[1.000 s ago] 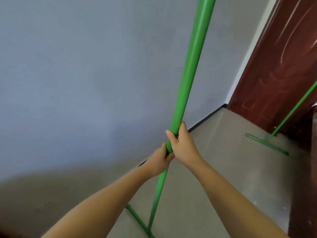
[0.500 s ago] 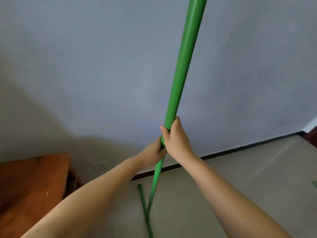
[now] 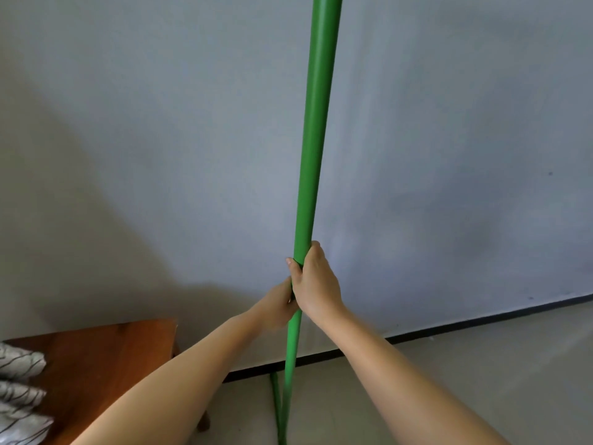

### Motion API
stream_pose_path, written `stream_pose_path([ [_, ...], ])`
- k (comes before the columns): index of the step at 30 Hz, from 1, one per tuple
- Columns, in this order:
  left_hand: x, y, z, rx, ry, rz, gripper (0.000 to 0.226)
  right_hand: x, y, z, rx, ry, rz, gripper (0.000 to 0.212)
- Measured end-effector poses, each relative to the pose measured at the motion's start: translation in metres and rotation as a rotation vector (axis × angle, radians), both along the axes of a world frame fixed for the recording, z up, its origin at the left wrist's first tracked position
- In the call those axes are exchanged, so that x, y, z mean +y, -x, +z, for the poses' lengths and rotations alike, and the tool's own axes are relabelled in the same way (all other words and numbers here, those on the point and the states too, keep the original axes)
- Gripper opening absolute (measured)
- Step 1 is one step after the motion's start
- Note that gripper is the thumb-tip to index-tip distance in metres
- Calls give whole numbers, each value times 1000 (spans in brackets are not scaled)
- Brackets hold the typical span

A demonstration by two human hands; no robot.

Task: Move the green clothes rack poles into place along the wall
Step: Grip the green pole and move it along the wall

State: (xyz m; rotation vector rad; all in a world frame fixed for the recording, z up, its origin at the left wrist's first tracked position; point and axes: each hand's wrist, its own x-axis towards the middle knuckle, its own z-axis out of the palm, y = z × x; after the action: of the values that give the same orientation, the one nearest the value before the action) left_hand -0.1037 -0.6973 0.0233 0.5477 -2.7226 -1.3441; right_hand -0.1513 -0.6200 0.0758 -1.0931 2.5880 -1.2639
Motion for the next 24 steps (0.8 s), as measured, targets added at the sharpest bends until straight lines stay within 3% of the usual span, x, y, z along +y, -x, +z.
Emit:
stream_pose_path([
  [17,6,-21,-9,-1,-66,13,28,10,-8,-11,34,23,56,27],
  [20,10,-20,-6,-2,-89,41,37,15,-5,-8,-43,9,96,29],
  [24,14,-27,-1,0,-83,126,56,37,0,-10,-190,8,137,50],
])
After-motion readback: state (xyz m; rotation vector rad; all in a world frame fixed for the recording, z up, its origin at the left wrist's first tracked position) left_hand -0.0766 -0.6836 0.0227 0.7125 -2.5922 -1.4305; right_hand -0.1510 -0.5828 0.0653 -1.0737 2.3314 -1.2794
